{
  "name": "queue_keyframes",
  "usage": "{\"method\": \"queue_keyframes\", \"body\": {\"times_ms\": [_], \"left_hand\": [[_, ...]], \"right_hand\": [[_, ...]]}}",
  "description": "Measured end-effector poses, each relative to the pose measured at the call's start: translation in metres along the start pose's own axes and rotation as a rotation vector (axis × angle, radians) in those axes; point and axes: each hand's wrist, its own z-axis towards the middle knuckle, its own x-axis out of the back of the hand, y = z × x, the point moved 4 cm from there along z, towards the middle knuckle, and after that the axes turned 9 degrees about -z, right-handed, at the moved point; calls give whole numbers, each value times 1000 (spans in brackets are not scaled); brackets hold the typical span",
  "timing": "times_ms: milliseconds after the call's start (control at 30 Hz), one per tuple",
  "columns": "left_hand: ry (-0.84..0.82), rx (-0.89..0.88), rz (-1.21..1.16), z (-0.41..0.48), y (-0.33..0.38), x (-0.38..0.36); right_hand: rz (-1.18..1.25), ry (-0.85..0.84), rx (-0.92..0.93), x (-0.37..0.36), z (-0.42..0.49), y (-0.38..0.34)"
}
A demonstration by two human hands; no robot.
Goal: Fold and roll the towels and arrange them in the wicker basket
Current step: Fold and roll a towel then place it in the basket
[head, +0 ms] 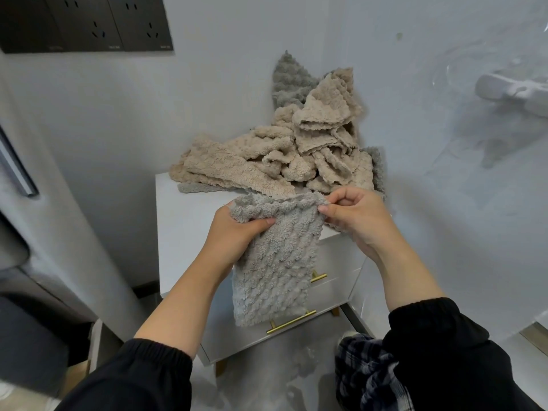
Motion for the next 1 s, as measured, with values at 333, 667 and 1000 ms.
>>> {"method": "queue_keyframes", "body": {"times_ms": [333, 667, 1000], "left_hand": [[87, 25, -110, 0, -2, -3], [43, 115, -30, -6, 0, 2], [151, -11, 761, 8, 9, 44]], "right_hand": [[428, -126, -118, 0, 7, 11], [40, -179, -216, -8, 3, 18], [-488, -79, -17, -23, 16, 15]]}}
